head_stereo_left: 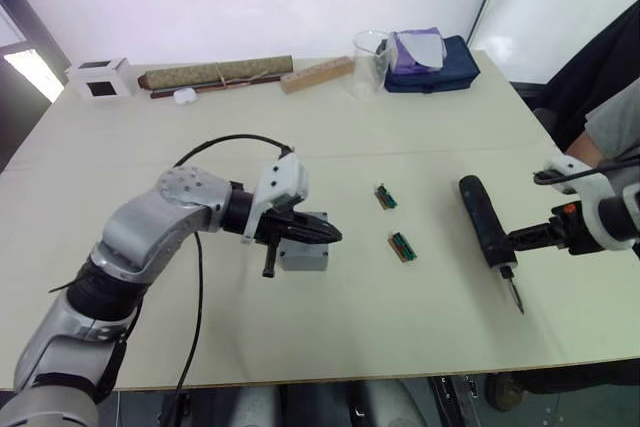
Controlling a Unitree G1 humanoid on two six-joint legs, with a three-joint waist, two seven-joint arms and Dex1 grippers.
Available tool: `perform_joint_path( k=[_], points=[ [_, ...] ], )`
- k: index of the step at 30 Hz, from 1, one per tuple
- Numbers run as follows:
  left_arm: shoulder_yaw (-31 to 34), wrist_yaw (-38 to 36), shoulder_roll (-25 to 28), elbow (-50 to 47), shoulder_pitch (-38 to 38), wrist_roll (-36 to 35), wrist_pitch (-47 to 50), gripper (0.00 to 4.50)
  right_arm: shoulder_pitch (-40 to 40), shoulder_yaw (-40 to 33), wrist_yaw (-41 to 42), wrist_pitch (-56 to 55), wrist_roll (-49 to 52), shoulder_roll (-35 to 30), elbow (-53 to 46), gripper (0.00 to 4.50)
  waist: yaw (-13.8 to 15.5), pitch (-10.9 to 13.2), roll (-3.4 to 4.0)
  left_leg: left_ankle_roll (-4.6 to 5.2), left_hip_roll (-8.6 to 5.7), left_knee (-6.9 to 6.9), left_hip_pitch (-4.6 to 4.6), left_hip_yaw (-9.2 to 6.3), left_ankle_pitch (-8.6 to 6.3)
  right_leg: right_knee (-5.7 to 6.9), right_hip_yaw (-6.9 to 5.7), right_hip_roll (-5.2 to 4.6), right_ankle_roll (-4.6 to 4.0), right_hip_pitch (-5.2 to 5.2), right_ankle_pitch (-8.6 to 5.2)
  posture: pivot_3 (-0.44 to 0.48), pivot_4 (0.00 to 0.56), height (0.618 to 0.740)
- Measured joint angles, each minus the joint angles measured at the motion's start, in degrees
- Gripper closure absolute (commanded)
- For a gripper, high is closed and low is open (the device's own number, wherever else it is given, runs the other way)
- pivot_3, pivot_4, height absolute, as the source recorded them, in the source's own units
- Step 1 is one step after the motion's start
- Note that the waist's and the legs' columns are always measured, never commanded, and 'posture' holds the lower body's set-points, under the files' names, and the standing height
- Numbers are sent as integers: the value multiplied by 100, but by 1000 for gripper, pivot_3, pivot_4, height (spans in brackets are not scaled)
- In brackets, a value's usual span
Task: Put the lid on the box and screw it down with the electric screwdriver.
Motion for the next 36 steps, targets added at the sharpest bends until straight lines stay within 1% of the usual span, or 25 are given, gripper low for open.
perform_joint_path(
  k=[3,8,12,14,17,19,21,22,26,30,32,36],
  points=[
    [-44,17,-89,-4,-1,51,1,4500,-93,287,79,-13,-4,33,122,1070,-12,0,0,0,0,1,0,-1,0,0,0,0,1,0,0,0,150,740],
    [-42,130,-100,-30,18,101,15,4500,-497,779,122,-216,-195,455,778,1070,-12,0,0,0,-1,1,-1,-2,0,1,-1,0,4,-2,-1,0,150,740],
    [-16,217,-74,-113,94,104,89,4500,-830,1100,244,-456,-375,543,1080,1070,-8,0,1,-1,-1,2,-4,-2,0,1,-1,-2,6,-3,-2,0,150,740],
    [3,310,-78,-211,159,98,145,4500,-992,1400,385,-679,-549,659,1300,1070,-9,0,0,-1,-2,3,-5,-2,0,1,-1,-2,6,-3,-2,0,150,740],
    [16,470,-114,-323,235,84,241,4500,-1027,1836,575,-937,-773,813,1467,1070,-9,0,0,-1,-2,3,-5,-3,0,2,-1,-2,6,-3,-2,0,150,740],
    [26,587,-169,-382,285,63,294,4500,-1126,2091,744,-1094,-965,867,1481,1514,-9,-1,-4,-1,-1,6,-5,-5,1,3,-2,-2,7,-2,-1,0,150,740],
    [51,660,-185,-424,301,38,369,4500,-1197,2262,843,-1245,-1179,918,1510,2064,-18,-2,-6,-1,-1,8,-3,-5,1,4,-2,-2,7,-2,-1,0,150,740],
    [66,697,-184,-440,306,33,378,4500,-1216,2328,899,-1353,-1257,928,1504,2410,-24,-6,-11,-1,-1,8,-1,-6,1,5,-2,-1,7,-1,-1,0,150,740],
    [183,790,-152,-478,377,29,406,4500,-1294,2612,1146,-1540,-1580,950,1393,2441,-23,-13,-24,-1,-1,10,9,-6,1,12,-2,0,7,7,-1,0,150,740],
    [217,860,-117,-471,451,38,404,4500,-1327,2739,1326,-1628,-1817,970,1372,2441,-12,-20,-36,-2,-1,10,11,-7,1,12,-2,-1,6,10,-1,0,150,740],
    [236,868,-89,-433,470,56,380,4500,-1386,2756,1401,-1664,-1904,1045,1508,2441,-23,-23,-41,-2,-1,10,13,-6,1,12,-2,0,6,11,-1,0,150,740],
    [347,848,43,-172,491,182,270,4500,-1795,2715,1481,-1877,-2063,1509,2386,2441,-130,-20,-48,-2,-1,10,42,8,1,24,8,0,-1,22,5,0,150,740]
  ],
)
